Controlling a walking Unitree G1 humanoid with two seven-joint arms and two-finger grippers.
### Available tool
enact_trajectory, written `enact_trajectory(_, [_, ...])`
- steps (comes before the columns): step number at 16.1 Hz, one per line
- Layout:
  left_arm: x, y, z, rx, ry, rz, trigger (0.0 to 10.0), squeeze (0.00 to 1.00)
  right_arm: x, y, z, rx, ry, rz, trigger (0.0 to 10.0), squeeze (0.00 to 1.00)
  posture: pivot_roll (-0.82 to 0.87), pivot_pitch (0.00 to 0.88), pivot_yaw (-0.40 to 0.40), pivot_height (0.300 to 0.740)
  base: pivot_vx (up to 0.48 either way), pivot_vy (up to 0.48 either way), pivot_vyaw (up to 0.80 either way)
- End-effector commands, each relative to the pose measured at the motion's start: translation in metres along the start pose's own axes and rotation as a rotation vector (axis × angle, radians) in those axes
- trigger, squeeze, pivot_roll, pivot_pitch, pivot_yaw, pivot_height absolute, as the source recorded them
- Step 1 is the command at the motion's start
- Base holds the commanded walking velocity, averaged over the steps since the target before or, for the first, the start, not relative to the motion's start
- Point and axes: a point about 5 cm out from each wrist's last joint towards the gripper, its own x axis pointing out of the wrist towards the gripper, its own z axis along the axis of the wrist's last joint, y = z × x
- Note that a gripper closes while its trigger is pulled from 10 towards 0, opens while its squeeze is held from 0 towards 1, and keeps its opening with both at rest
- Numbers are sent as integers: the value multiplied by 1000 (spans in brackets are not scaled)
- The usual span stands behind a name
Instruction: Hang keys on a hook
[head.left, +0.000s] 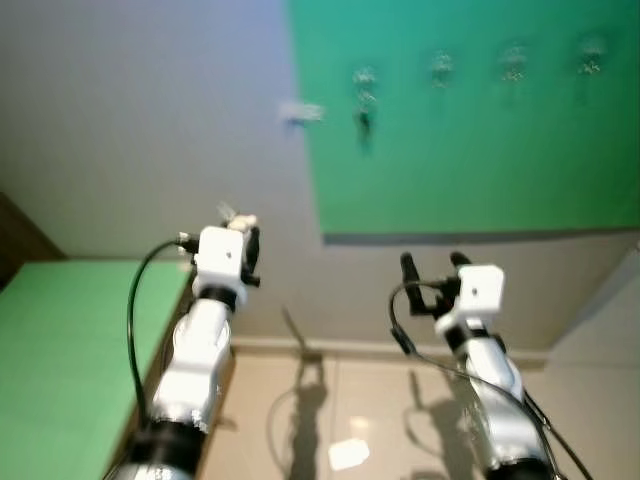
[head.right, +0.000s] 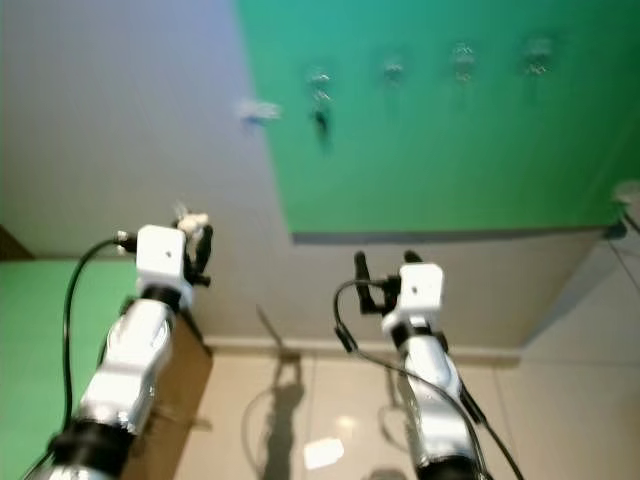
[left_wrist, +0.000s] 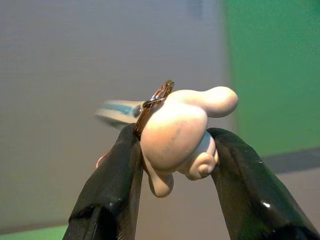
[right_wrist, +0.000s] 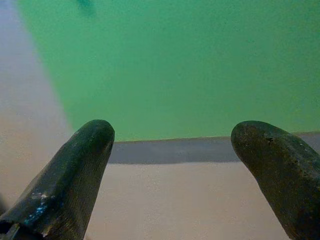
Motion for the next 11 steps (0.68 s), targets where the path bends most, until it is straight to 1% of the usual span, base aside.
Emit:
enact_trajectory(1, [3,6,6,11,-26,2,0,0,3,2,5,11,-23,1,10000,0,-200,17,148,740,262,-398,0])
enact_trajectory(6, [3,3,6,10,-26,-12,0,0,2,2,5,11,-24,0,10000,0,-204,15,152,740,271,-392,0])
enact_trajectory(11, [5,5,5,17,-20,-10,0,0,5,3,6,11,-24,5,10000,0,-204,5,152,740,282,-385,0])
